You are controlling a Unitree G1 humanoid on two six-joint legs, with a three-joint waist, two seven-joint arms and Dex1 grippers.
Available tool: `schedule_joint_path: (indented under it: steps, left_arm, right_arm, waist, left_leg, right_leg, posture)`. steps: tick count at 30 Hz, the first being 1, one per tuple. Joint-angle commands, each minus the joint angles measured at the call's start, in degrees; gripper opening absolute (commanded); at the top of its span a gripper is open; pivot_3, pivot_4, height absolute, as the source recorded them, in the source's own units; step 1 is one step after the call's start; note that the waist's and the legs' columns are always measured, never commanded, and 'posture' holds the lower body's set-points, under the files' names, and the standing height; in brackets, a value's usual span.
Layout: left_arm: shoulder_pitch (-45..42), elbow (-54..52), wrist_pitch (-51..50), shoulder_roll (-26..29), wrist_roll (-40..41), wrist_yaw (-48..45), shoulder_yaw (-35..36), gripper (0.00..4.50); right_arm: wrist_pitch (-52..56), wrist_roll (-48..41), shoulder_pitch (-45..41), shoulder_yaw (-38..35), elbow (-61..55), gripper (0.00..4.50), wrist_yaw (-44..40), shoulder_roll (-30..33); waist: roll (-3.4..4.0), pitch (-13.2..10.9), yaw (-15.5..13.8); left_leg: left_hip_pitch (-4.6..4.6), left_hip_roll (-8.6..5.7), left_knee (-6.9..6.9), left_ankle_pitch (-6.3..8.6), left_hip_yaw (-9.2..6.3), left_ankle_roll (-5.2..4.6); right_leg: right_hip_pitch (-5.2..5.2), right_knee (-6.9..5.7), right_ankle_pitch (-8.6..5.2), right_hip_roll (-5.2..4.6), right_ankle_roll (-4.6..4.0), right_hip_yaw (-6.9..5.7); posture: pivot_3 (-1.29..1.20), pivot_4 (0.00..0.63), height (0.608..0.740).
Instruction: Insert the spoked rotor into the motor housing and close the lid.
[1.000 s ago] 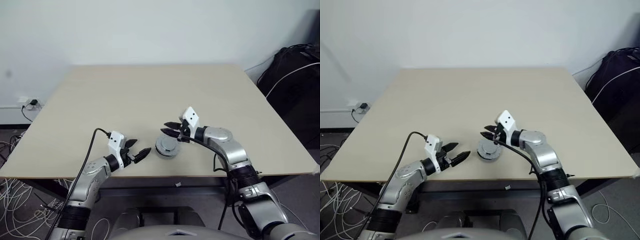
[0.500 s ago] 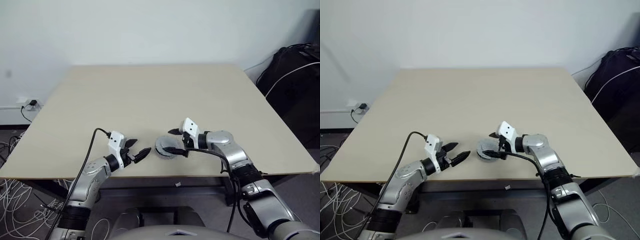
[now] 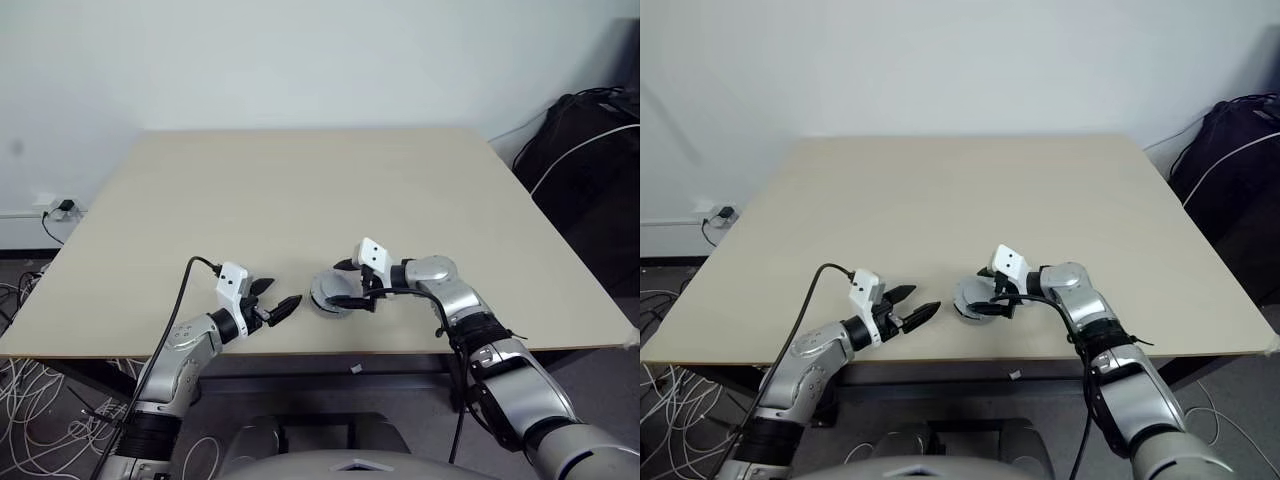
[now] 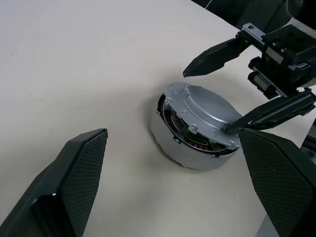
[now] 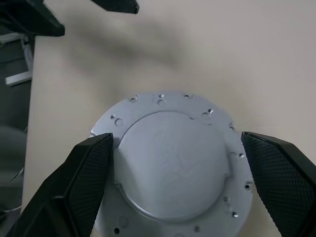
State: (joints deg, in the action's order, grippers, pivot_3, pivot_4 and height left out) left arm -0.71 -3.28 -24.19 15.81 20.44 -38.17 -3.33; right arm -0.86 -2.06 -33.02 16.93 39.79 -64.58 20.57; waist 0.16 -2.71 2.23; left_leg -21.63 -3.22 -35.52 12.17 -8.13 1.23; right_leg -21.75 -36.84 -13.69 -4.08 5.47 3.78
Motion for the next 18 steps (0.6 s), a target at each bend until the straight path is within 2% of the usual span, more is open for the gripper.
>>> schedule_joint_path:
  steps: [1,5,10,18]
  left_arm:
    - [-0.6,-1.5,1.2,0.0,0.6,0.0,0.7,4.5]
    - [-0.4,-1.6,1.3,-0.1,0.6,0.2,0.7,4.5]
    - [-0.1,-2.2,1.1,-0.1,0.7,0.3,0.6,4.5]
    - [-0.3,-1.7,1.3,0.0,0.7,0.1,0.5,4.5]
  right_arm:
    - [-1.3,0.5,-2.0,-0.2,0.8,4.47,-1.8,0.0]
    - [-1.6,1.2,-2.4,-0.2,2.2,4.47,-2.0,-0.1]
    - [-1.6,1.5,-2.8,-0.5,3.5,3.31,-1.5,-0.5]
    - [-1.4,1.1,-2.2,-1.4,2.5,3.3,0.0,-1.2]
  waist:
    - [0.0,0.0,0.0]
    - [0.0,0.0,0.1]
    - [0.0,0.0,0.1]
    - [0.01,0.0,0.3]
  left_leg:
    - [0.0,0.0,0.0,0.0,0.0,0.0]
    - [0.03,0.0,-0.01,0.0,0.0,0.0]
    - [0.04,0.0,-0.02,0.0,0.0,0.0]
    - [0.05,0.0,-0.03,0.0,0.0,0.0]
  right_leg:
    - [0.0,0.0,0.0,0.0,0.0,0.0]
    - [0.02,-0.02,0.0,0.0,0.0,0.0]
    - [0.04,-0.02,0.0,0.0,0.0,0.0]
    - [0.04,-0.05,0.01,0.0,0.01,0.0]
  posture:
    - [0.0,0.0,0.74]
    - [0.0,0.0,0.74]
    - [0.0,0.0,0.74]
    - [0.0,0.0,0.74]
